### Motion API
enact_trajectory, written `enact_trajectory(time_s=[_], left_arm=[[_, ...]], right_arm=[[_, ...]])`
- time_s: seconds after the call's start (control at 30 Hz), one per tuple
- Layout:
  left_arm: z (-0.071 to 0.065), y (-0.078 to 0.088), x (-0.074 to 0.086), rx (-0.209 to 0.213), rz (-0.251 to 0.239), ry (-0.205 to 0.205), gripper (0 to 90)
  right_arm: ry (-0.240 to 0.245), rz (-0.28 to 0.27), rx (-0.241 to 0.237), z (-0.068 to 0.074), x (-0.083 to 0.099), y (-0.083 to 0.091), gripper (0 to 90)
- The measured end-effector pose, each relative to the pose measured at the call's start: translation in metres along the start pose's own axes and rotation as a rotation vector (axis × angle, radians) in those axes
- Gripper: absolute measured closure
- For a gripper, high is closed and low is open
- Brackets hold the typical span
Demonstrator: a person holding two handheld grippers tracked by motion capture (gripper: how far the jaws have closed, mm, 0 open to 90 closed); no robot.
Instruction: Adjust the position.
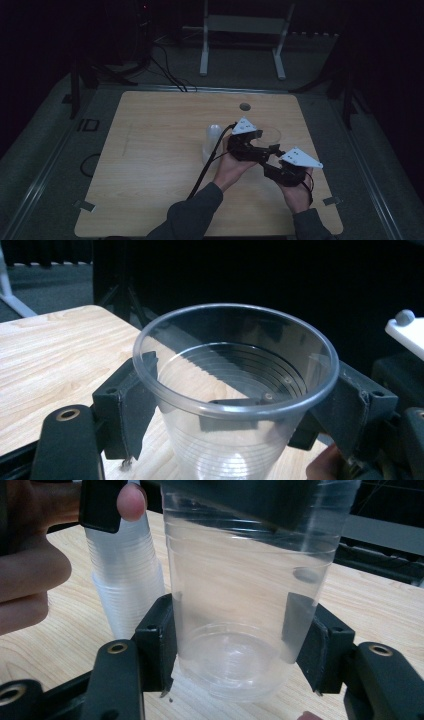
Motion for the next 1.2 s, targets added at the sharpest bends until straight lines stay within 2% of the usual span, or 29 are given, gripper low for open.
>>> enact_trajectory(time_s=[0.07, 0.2, 0.57, 0.73, 1.03, 1.1, 1.2], left_arm=[[0.000, 0.000, 0.000, 0.013, -0.006, 0.008, 22.4], [-0.001, 0.000, 0.000, 0.013, -0.018, 0.008, 23.7], [-0.005, 0.001, 0.000, -0.007, -0.045, -0.014, 24.1], [-0.007, 0.001, 0.001, -0.028, -0.052, -0.035, 25.7], [-0.008, 0.002, 0.002, -0.036, -0.062, -0.054, 27.9], [-0.011, 0.003, 0.002, -0.054, -0.064, -0.084, 28.3], [-0.011, 0.003, 0.002, -0.063, -0.064, -0.094, 28.4]], right_arm=[[-0.001, -0.001, -0.001, 0.000, 0.000, 0.000, 41.1], [-0.002, -0.007, -0.002, 0.000, 0.001, 0.000, 41.1], [-0.005, -0.021, -0.016, 0.001, 0.001, 0.001, 41.1], [-0.002, -0.024, -0.017, 0.001, 0.002, 0.001, 41.1], [-0.004, -0.023, -0.022, 0.000, 0.001, 0.001, 38.3], [-0.001, -0.019, -0.016, 0.000, 0.002, 0.001, 34.9], [-0.008, -0.020, -0.014, -0.001, 0.003, 0.001, 33.3]])
Point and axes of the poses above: each handheld gripper's, and its own axes: y roughly backward along the jaws, x roughly out of its underside, z roughly to its left, the point moved 2 cm from there along -y, roughly forward along the jaws, and after that the axes turned 11 degrees about z, right-handed, at the moved point
